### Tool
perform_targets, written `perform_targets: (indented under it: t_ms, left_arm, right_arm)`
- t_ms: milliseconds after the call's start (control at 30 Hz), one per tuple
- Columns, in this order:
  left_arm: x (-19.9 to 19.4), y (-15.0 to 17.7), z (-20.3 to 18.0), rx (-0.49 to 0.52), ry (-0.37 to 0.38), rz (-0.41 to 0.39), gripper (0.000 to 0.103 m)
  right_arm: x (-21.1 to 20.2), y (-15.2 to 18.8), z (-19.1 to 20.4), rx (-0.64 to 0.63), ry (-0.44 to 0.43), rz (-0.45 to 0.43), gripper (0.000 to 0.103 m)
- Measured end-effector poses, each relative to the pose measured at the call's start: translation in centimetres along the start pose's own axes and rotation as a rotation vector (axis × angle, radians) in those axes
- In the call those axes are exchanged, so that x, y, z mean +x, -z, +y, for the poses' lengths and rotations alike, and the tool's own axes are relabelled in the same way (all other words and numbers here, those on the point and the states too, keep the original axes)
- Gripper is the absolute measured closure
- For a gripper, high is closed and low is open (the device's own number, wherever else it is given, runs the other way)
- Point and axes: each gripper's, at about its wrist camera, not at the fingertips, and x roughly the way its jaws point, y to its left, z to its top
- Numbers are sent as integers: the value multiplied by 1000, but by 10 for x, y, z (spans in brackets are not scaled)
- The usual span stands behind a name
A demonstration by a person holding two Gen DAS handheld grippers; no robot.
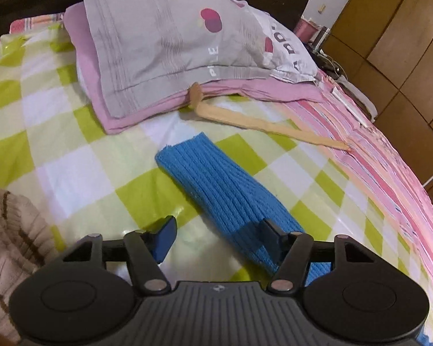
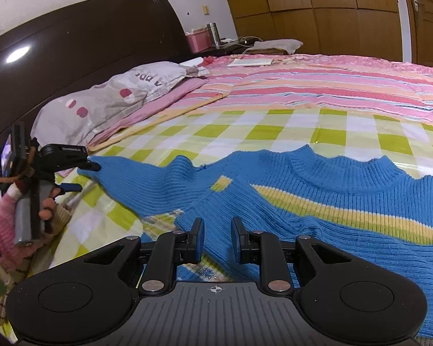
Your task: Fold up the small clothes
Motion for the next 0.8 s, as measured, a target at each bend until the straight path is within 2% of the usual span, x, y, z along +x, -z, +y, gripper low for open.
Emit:
perform_targets:
  t_ms: [67,133,167,233,333,433,600,800]
  left_arm:
    - [2,-3,-2,-7,-4,-1,65]
    - [7,-7,-1,-40,4,13,82]
    - [10,-8,0,-67,15,17,85]
    - [10,-9,0,-79,19,-1,89]
    - [8,-8,-6,-46,38,-30,92]
    - [-7,-9,-17,5,109,-68,92]
    - [-47,1,-56,151,314,-100,92]
    - [-87,60,-116,405,528,-44,92]
  right_arm:
    - [0,0,1,-1,-2,0,81]
    - [-1,-1,2,0,-3,-2,81]
    - [-2,-1,3,2,-3,-5,81]
    - [-4,-2,3,4,-6,-10,81]
    - [-9,-3,3,2,-7,-22,81]
    - [-14,-3,1,10,-7,-34,81]
    - [-20,-4,-3,37,-4,-50,81]
    - [-33,-4,-13,62,26,-66,81]
